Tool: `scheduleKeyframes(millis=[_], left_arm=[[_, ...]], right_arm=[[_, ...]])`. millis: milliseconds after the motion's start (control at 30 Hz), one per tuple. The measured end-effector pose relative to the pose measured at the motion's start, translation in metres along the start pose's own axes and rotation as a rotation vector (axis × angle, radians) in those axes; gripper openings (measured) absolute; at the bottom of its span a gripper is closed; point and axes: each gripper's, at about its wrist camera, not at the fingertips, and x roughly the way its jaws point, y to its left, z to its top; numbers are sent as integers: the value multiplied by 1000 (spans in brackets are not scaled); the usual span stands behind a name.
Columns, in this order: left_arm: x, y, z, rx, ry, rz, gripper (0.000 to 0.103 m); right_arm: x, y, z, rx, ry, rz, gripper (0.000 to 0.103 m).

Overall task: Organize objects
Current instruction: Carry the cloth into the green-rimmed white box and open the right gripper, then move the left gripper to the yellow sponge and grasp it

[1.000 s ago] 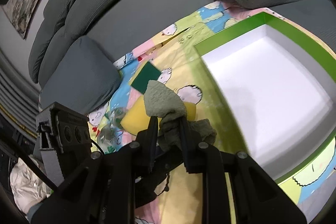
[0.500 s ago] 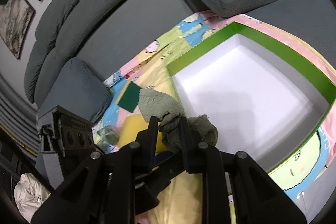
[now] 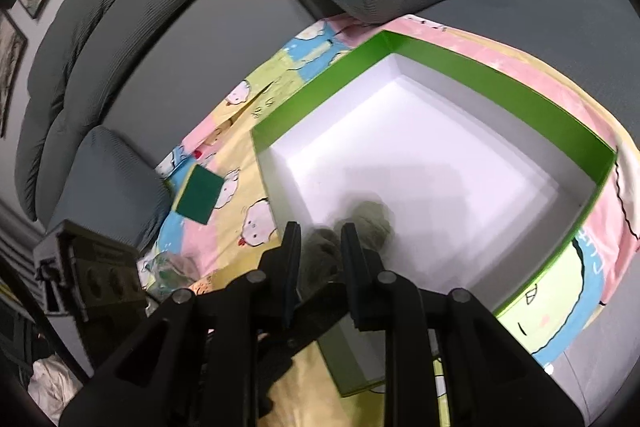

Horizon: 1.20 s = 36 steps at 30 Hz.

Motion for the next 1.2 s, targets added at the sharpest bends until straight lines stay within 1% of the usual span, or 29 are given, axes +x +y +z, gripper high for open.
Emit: scheduleKeyframes(millis=[33, 67, 133, 167, 233, 333, 467, 500, 567, 633, 700, 800, 833, 867, 933, 1000, 1033, 1067, 1133, 1200], left_arm=[[-4, -1, 0, -1, -11, -11, 49], [-9, -2, -1, 5, -19, -14, 49], [-14, 0, 0, 15, -37, -10, 49], [-21, 1, -1, 23, -53, 0, 49], [-27, 4, -1, 35, -72, 38, 49], [-43, 15, 0, 14, -115, 125, 61], [-63, 38, 1, -38, -184, 203, 67], [-61, 43, 1, -43, -193, 219, 68], [-62, 56, 3, -60, -215, 275, 68], [-60, 65, 5, -69, -211, 303, 68], [-50, 68, 1, -49, -203, 313, 68], [-41, 69, -5, 22, -202, 286, 68], [-41, 67, -6, 32, -214, 279, 71], [-39, 66, -5, 36, -219, 275, 73], [-36, 67, -3, 13, -201, 273, 73], [-37, 67, -4, -6, -184, 244, 73], [-37, 68, -6, -12, -164, 226, 73], [-38, 69, -8, -16, -144, 225, 73], [-40, 69, -15, -26, -77, 222, 73], [-39, 65, -21, -15, -27, 215, 73]], right_arm=[[-1, 0, -1, 1, -2, 0, 22], [-3, 0, -1, 3, -8, 4, 24], [-7, 1, -2, 0, -24, -2, 37], [-10, 1, -3, -1, -32, -6, 38], [-13, 0, -3, 4, -44, -2, 42], [-15, 3, -4, 7, -46, 17, 47], [-16, 11, -6, -3, -39, 73, 47], [-16, 15, -6, -8, -35, 95, 47], [-14, 23, -7, -22, -26, 136, 48], [-11, 31, -8, -36, -15, 161, 48], [-7, 35, -9, -45, -3, 157, 48], [-1, 39, -12, -58, 11, 118, 48], [0, 39, -12, -58, 14, 112, 48], [1, 39, -12, -57, 17, 113, 48], [1, 39, -11, -61, 18, 117, 48], [0, 39, -11, -67, 22, 112, 48], [1, 38, -11, -67, 25, 110, 48], [1, 38, -11, -66, 29, 110, 48], [1, 37, -12, -63, 35, 110, 48], [0, 37, -13, -66, 34, 108, 48]])
